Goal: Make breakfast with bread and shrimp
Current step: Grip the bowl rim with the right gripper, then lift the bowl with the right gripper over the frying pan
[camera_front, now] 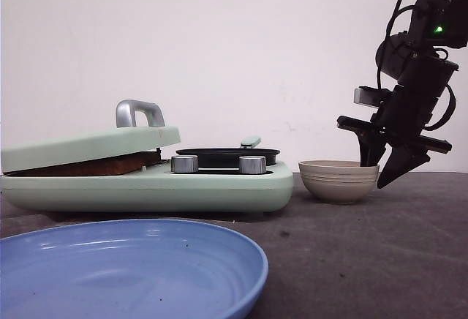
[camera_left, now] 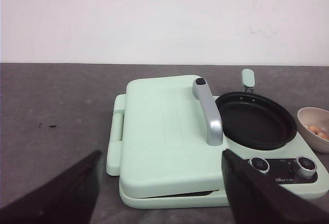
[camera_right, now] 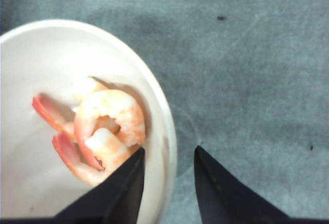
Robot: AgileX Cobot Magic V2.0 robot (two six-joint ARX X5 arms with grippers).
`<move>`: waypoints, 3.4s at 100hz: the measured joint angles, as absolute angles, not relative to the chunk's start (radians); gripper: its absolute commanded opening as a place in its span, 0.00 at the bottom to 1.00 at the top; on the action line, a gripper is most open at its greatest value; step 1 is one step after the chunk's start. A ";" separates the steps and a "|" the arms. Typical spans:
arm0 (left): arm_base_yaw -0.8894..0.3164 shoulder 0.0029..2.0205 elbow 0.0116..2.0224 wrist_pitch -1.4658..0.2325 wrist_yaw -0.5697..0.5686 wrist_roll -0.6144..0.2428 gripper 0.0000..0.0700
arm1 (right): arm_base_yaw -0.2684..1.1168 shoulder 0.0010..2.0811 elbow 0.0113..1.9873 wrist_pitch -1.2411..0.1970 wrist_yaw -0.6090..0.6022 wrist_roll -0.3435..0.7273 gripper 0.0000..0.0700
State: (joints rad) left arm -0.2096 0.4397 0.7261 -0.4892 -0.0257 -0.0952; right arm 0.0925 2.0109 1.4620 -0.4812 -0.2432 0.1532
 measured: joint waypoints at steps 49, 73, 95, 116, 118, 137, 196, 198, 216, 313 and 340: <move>-0.210 0.440 0.726 -0.490 -0.026 -0.095 0.58 | 0.105 2.011 1.462 -0.470 -0.243 0.153 0.24; -0.210 0.440 0.726 -0.489 -0.026 -0.095 0.58 | 0.105 2.014 1.462 -0.466 -0.243 0.154 0.24; -0.210 0.440 0.726 -0.489 -0.026 -0.095 0.58 | 0.105 2.037 1.462 -0.467 -0.243 0.154 0.24; -0.210 0.440 0.726 -0.489 -0.026 -0.095 0.58 | 0.105 2.038 1.462 -0.465 -0.241 0.154 0.05; -0.210 0.440 0.726 -0.489 -0.026 -0.095 0.58 | 0.105 2.038 1.462 -0.465 -0.240 0.154 0.05; -0.210 0.440 0.726 -0.489 -0.026 -0.095 0.58 | 0.105 2.038 1.466 -0.455 -0.251 0.154 0.00; -0.210 0.440 0.726 -0.489 -0.026 -0.095 0.58 | 0.105 2.033 1.466 -0.494 -0.340 0.154 0.00; -0.210 0.440 0.726 -0.489 -0.026 -0.095 0.58 | 0.105 2.033 1.466 -0.496 -0.340 0.154 0.00; -0.210 0.440 0.726 -0.489 -0.026 -0.095 0.58 | 0.105 2.006 1.465 -0.521 -0.340 0.154 0.00; -0.210 0.440 0.726 -0.490 -0.025 -0.096 0.58 | 0.257 1.848 1.465 -0.179 -0.412 0.172 0.00; -0.210 0.440 0.726 -0.490 -0.025 -0.095 0.58 | 0.399 1.848 1.465 0.024 -0.167 0.056 0.00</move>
